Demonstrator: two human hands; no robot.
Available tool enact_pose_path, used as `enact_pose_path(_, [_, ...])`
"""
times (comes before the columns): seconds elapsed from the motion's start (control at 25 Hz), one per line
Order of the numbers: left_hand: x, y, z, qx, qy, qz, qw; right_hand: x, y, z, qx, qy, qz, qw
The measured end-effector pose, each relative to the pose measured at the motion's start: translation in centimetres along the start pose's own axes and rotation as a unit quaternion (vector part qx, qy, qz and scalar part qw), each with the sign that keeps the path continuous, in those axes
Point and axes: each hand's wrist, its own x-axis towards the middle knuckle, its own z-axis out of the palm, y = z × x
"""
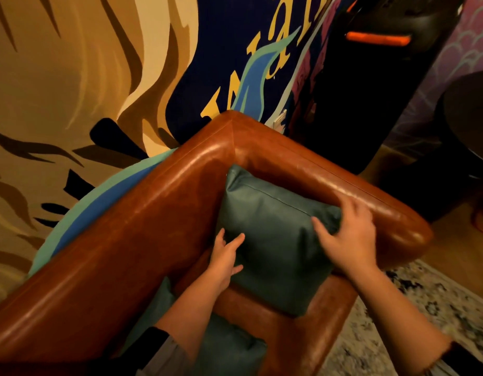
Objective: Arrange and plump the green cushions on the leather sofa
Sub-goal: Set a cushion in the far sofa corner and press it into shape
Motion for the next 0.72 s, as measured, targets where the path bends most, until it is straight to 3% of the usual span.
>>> enact_pose_path(0.12, [-0.8, -0.9, 0.7, -0.048, 0.011, -0.075, 0.996, 3.0, -3.3, 2.3, -0.127, -0.205, -0.037, 0.97])
enact_pose_path(0.2, [-1.1, -1.6, 1.1, -0.075, -0.005, -0.093, 0.993, 3.5, -3.6, 4.1, -0.19, -0.277, -0.045, 0.941])
enact_pose_path(0.28, [-1.1, -2.1, 1.5, -0.099, -0.02, -0.094, 0.99, 3.5, -3.2, 4.9, -0.203, -0.268, -0.056, 0.94])
enact_pose_path(0.56, [-1.2, -3.0, 4.4, -0.113, -0.077, -0.027, 0.99, 0.1, -1.8, 3.8, -0.158, -0.109, -0.103, 0.976])
enact_pose_path(0.72, [-0.7, -3.9, 4.9, -0.134, -0.074, -0.018, 0.988, 0.7, -1.4, 2.1, -0.179, -0.146, -0.067, 0.971])
